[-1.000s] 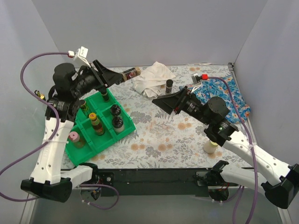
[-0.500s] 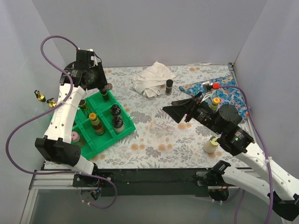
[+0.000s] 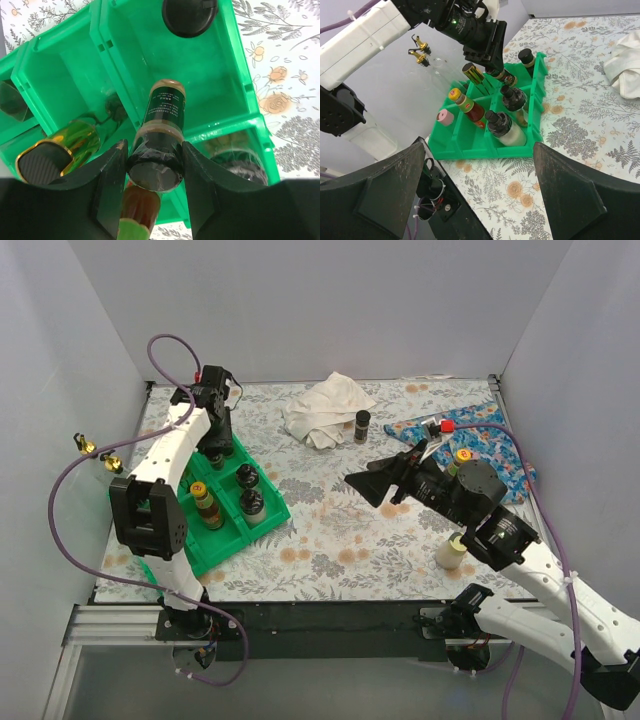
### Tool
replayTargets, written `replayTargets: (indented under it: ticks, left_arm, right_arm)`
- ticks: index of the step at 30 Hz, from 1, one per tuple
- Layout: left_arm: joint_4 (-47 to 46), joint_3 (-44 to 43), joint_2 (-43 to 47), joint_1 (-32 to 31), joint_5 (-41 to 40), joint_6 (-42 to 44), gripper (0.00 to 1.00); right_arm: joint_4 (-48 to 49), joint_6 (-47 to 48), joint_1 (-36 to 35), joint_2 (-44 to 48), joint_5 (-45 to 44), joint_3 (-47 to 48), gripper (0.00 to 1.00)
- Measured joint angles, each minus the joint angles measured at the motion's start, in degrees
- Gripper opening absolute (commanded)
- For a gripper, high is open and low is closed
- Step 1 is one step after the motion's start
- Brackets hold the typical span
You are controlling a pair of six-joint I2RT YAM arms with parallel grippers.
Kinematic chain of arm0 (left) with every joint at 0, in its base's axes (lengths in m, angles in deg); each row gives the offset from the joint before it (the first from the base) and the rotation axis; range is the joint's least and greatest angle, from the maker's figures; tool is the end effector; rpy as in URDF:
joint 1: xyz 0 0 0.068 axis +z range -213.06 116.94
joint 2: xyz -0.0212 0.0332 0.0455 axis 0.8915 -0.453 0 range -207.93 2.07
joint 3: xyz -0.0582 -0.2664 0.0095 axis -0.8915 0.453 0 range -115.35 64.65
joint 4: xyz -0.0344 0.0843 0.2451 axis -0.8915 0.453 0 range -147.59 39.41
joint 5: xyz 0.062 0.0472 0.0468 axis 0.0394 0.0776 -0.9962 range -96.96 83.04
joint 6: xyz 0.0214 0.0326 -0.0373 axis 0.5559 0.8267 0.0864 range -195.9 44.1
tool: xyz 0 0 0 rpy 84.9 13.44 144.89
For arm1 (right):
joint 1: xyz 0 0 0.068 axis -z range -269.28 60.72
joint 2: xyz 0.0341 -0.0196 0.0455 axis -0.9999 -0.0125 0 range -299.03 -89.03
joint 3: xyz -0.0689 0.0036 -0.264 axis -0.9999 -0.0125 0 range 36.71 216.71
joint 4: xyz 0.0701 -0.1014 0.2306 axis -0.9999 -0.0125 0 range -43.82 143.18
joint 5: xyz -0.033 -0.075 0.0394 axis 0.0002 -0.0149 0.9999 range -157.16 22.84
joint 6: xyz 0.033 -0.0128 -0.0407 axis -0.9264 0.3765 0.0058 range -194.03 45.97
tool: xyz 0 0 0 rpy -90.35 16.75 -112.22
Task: Organize the condiment bottles
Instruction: Place the bottle in the storage box.
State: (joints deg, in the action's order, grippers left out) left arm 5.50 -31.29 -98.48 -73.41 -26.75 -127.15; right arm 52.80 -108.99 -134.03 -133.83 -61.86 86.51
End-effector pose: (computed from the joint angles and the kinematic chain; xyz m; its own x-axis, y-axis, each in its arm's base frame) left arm 0.3545 -0.0523 0.3137 -0.6029 -0.6358 -0.4820 -0.6832 0.7234 -0.0998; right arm 0.1260 0.1294 0.3895 -0.3921 0.4145 -0.8212 -0.6610 0.4939 0.5649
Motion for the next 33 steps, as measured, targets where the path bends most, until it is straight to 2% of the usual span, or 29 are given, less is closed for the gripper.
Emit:
replayTargets:
  ticks: [14,19,20,26,27,33]
  left_arm:
    - [-5.4,0.3,-8.7,0.2,-1.0,0.2,0.02]
    - [-6.2,-1.2,-11.8,0.3,-1.2,0.3,0.18]
    - [-6.5,-1.4,-11.8,0.3,-1.2,0.3,0.24]
    - [-7.0,-1.5,-12.5,1.0,-1.3,0.3,0.38]
    - [-7.1,-1.5,-12.5,1.1,-1.4,0.4,0.43]
    - [-7.2,-1.6,-12.5,1.3,-1.4,0.4,0.48]
  right_arm:
    - [-0.1,2.4,0.0,-2.4,0.6,0.5,0.98]
    - [-0.1,3.0,0.0,-3.1,0.6,0.6,0.97]
    - [-0.1,3.2,0.0,-3.3,0.6,0.7,0.97]
    - [-0.1,3.7,0.0,-4.0,0.6,0.9,0.97]
    - [-0.1,3.8,0.0,-4.1,0.6,1.0,0.98]
    - [-0.1,3.9,0.0,-4.1,0.4,1.4,0.98]
